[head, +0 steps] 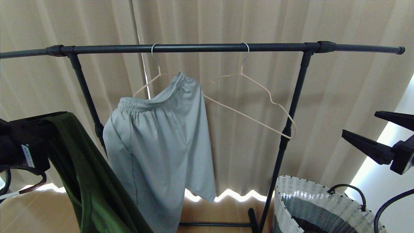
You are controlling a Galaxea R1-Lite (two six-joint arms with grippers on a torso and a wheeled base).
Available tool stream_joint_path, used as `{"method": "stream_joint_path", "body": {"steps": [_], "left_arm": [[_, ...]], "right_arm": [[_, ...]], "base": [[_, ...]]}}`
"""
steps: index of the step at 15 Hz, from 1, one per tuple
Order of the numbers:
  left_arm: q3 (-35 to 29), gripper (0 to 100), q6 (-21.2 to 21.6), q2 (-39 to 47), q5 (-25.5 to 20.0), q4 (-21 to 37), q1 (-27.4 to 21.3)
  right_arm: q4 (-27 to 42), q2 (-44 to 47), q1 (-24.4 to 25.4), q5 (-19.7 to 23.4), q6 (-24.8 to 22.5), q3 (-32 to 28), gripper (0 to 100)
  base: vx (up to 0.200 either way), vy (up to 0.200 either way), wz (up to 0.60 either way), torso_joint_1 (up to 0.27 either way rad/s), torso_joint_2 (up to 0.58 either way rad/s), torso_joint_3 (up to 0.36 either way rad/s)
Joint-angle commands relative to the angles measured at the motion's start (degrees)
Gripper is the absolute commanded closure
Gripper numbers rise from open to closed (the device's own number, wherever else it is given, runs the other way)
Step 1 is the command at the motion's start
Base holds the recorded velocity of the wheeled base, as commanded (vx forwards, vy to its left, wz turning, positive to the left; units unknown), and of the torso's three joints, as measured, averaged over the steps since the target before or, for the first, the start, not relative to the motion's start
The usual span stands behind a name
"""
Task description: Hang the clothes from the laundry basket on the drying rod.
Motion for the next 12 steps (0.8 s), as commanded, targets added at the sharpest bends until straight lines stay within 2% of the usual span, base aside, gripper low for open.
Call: {"method": "stream_joint_path", "body": {"steps": [1,6,12], "left_arm": [[0.0,100,-0.1,-0.3,0.0,0.0,-0.1],[-0.2,100,-0.2,0.0,0.0,0.0,0.0],[-0.2,100,-0.3,0.1,0.0,0.0,0.0]], "right_arm": [[3.7,1.5,0.0,-0.1,0.0,-4.3,0],[7.4,3.3,0.5,-0.4,-0.1,-9.2,0],[9.4,2.9,0.9,-0.4,-0.2,-10.1,0]], "base": [[0.0,0.0,0.0,0.0,0.0,0.0],[0.0,0.0,0.0,0.0,0.0,0.0],[0.2,0.0,0.0,0.005,0.0,0.002]]}}
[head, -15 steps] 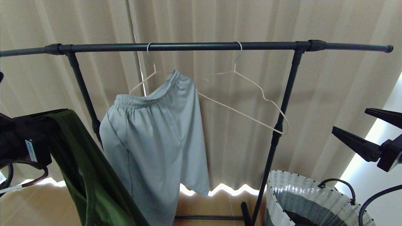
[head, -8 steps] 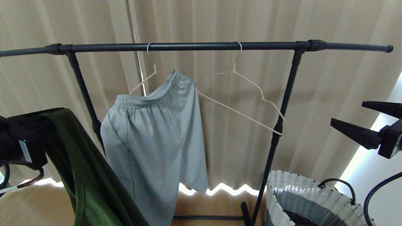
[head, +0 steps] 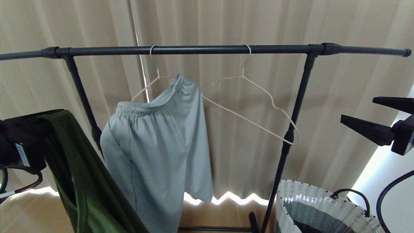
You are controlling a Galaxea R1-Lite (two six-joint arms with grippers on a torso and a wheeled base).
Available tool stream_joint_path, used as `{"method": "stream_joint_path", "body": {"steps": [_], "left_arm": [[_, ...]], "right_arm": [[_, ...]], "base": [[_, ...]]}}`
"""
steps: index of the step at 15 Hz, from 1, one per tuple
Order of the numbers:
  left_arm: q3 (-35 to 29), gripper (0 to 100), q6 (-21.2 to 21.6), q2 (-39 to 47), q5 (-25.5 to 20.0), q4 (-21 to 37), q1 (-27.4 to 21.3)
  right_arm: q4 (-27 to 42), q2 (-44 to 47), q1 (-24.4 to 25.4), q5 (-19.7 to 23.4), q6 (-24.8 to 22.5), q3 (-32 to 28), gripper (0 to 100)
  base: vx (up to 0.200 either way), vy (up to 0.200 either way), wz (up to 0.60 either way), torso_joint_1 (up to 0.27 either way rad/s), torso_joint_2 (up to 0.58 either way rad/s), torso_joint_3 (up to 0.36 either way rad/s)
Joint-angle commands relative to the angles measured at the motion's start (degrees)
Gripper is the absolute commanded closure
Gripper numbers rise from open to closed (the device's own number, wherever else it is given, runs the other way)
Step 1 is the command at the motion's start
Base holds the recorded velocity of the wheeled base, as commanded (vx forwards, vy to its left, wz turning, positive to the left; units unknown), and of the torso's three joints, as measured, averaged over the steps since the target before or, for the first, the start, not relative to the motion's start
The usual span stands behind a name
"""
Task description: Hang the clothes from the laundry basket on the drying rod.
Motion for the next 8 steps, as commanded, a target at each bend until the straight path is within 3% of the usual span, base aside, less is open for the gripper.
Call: {"method": "stream_joint_path", "body": {"steps": [1,4,8], "left_arm": [[0.0,100,0.0,0.3,0.0,0.0,0.0],[0.6,100,0.2,0.1,0.0,0.0,-0.1],[1.4,100,0.4,-0.1,0.0,0.0,-0.1]], "right_arm": [[0.0,0.1,0.0,0.0,0.0,0.0,0],[0.0,0.1,0.0,-0.1,0.0,0.0,0],[0.0,0.2,0.0,-0.1,0.0,0.1,0]], "base": [[0.2,0.0,0.0,0.007,0.01,0.002],[0.2,0.0,0.0,0.01,0.0,0.002],[0.0,0.0,0.0,0.0,0.0,0.0]]}}
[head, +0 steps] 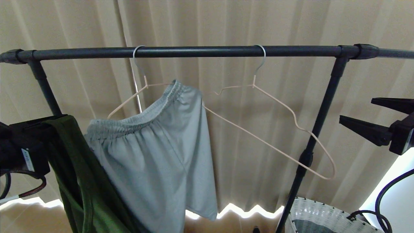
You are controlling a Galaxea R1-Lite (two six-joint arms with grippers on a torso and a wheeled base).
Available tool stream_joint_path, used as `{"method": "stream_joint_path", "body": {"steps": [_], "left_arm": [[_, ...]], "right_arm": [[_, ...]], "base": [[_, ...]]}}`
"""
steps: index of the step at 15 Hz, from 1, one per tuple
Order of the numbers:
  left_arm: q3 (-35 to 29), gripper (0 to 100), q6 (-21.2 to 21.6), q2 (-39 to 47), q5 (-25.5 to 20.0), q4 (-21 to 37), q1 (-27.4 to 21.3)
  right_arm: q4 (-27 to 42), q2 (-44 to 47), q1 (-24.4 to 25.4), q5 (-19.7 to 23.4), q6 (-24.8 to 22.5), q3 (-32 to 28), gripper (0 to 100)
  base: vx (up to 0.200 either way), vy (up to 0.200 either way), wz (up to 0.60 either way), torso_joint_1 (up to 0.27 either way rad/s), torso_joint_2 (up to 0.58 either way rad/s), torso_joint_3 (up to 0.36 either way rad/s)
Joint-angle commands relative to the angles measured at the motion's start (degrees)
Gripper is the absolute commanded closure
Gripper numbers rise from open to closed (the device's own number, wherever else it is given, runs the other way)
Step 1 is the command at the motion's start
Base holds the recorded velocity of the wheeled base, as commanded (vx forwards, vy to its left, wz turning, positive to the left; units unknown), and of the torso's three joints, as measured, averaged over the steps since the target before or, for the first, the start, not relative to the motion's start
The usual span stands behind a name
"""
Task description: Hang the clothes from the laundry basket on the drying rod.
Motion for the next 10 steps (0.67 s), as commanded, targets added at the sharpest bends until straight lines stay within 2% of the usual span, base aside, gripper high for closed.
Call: {"method": "stream_joint_path", "body": {"steps": [1,4,10], "left_arm": [[0.2,100,0.0,0.0,0.0,0.0,0.0],[0.3,100,0.0,0.0,0.1,0.0,0.0],[0.4,100,-0.2,-0.7,0.1,0.0,0.0]], "right_arm": [[0.0,0.1,0.0,0.0,0.0,0.0,0],[0.0,0.1,0.0,0.0,0.0,0.0,0],[-0.1,0.0,0.0,0.0,0.0,0.0,0]], "base": [[0.0,0.0,0.0,0.0,0.0,0.0],[0.0,0.0,0.0,0.0,0.0,0.0],[0.0,0.2,0.0,0.001,0.0,0.002]]}}
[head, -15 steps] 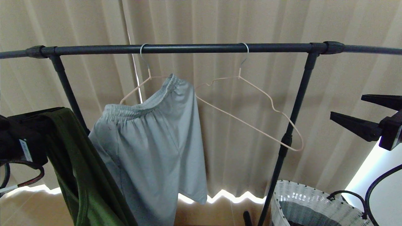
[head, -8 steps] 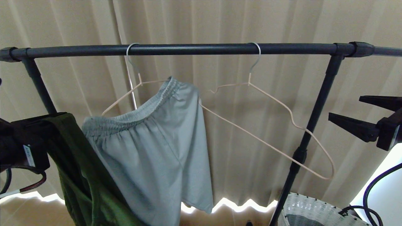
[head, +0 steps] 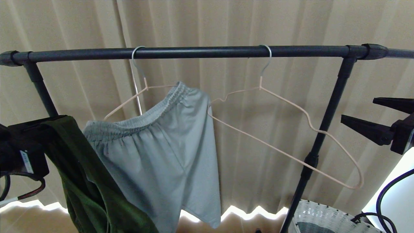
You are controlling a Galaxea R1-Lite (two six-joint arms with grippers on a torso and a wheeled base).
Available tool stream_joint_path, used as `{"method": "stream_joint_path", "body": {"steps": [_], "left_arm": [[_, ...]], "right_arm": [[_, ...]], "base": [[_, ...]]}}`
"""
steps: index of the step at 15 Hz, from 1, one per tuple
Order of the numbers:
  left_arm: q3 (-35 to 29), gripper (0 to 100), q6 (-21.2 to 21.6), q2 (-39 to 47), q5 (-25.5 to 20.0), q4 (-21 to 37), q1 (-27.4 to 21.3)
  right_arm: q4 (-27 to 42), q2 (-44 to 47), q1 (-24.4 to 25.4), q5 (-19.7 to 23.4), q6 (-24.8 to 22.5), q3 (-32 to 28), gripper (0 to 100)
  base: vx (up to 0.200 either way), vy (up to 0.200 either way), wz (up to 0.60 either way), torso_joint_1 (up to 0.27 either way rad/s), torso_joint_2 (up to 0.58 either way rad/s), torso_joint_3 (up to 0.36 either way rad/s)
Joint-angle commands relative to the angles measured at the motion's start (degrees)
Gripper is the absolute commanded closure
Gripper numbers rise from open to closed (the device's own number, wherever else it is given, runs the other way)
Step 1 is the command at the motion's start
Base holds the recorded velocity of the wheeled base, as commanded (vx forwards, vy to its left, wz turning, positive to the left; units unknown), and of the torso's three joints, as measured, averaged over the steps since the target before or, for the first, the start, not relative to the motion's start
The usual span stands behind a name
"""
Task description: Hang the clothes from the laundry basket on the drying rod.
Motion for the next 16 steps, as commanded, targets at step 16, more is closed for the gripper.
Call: {"method": "stream_joint_path", "body": {"steps": [16], "left_arm": [[6.3,100,-0.2,-5.5,0.0,0.0,-0.2]], "right_arm": [[10.9,0.1,0.2,0.1,0.6,-11.7,0]], "base": [[0.0,0.038,0.0,0.001,0.0,0.001]]}}
